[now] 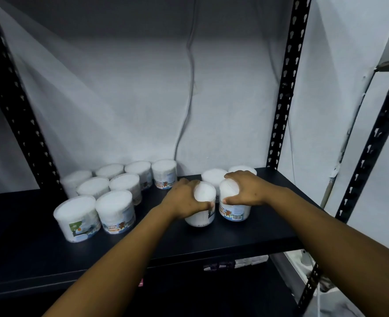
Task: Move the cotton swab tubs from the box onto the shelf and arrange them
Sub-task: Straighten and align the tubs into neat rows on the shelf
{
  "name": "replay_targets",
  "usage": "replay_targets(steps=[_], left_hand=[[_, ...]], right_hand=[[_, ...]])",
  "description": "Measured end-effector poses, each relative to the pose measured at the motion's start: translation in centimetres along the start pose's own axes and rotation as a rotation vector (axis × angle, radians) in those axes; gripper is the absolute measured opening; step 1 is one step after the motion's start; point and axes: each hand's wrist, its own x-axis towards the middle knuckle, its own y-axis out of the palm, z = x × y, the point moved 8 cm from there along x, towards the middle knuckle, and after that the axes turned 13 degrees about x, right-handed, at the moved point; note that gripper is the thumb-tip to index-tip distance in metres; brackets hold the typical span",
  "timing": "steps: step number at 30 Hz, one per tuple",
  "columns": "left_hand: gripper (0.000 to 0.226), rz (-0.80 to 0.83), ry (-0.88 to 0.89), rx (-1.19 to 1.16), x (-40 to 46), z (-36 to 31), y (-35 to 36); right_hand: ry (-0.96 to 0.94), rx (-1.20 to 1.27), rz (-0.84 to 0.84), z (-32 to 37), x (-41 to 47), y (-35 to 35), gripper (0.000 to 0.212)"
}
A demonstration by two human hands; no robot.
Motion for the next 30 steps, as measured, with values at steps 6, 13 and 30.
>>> replay_targets(steps=[6, 13, 30], left_hand=[[0.074, 0.020, -0.012, 0.001, 1.1, -3.3, 2.3], [0.078, 0.009, -0.043, 0.013, 1.7, -5.1, 3.9], [0.056, -0.307, -0.064, -0.135, -1.6, -4.6, 4.5]], right_hand=[[0.024, 0.022, -0.005, -3.4, -0.8, -1.0, 0.077], [0.024, 0.061, -0.024, -5.9, -1.2, -1.3, 0.082], [-0.093, -0.037, -0.185, -7.2, -4.8, 0.3, 0.067]])
